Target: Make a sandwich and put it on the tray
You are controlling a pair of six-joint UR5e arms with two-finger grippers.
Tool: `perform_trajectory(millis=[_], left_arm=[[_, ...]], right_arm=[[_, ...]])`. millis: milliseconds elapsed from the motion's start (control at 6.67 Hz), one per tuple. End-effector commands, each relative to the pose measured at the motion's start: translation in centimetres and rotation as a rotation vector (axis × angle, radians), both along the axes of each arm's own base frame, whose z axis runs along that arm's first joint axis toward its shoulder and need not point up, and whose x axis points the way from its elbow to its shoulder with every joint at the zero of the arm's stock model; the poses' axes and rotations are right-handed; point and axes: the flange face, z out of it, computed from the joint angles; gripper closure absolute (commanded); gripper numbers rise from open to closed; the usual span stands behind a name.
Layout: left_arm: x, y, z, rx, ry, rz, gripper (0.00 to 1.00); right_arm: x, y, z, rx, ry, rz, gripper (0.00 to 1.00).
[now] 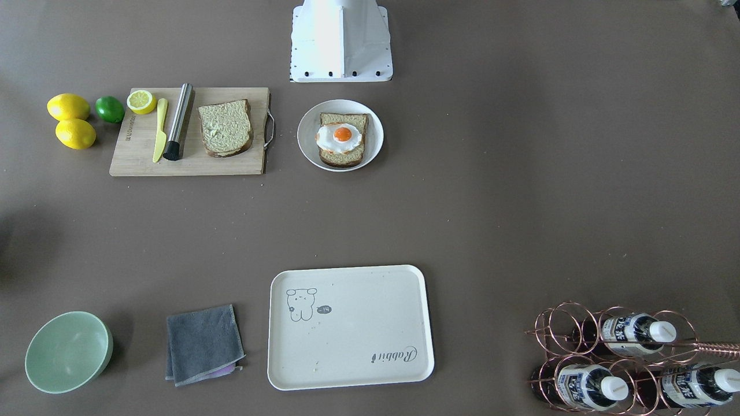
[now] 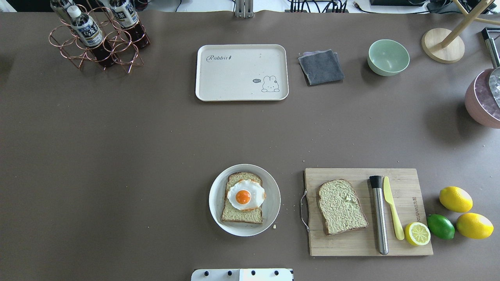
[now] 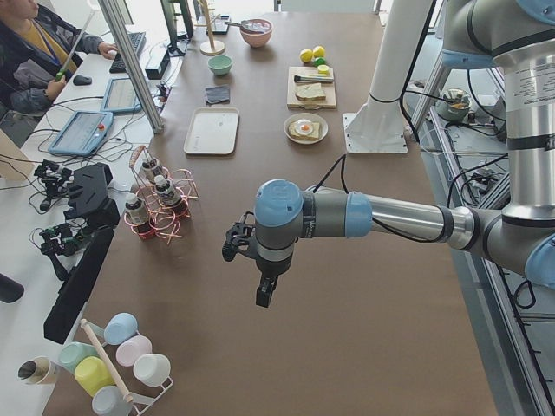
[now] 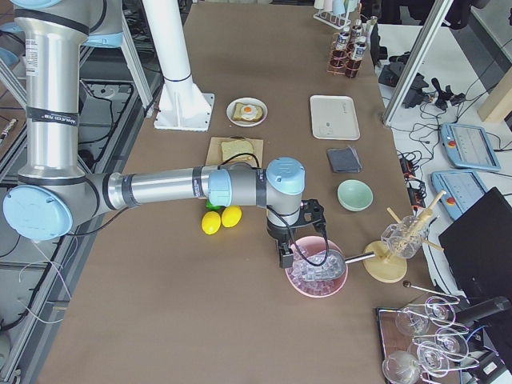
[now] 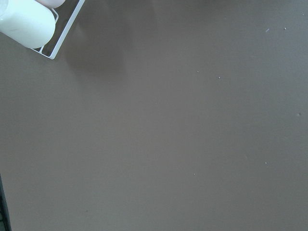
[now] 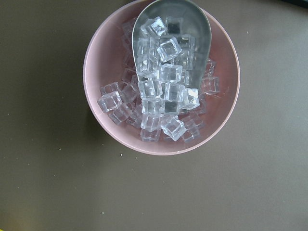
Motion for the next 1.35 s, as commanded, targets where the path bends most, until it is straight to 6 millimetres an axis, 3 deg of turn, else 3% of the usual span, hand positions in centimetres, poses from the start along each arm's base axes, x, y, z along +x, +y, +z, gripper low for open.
perform_trajectory(millis=[0, 1200], left_arm=[[0.01, 0.09, 0.19, -0.004, 0.001, 0.000, 0.03], [0.12, 0.59, 0.54, -0.010, 0.008, 0.002, 0.03]], right_arm=[[-0.02, -0.42, -0.04, 0.003, -0.001, -0.002, 0.00], [-0.32, -0.45, -0.26, 0.001, -0.012, -0.001, 0.00]])
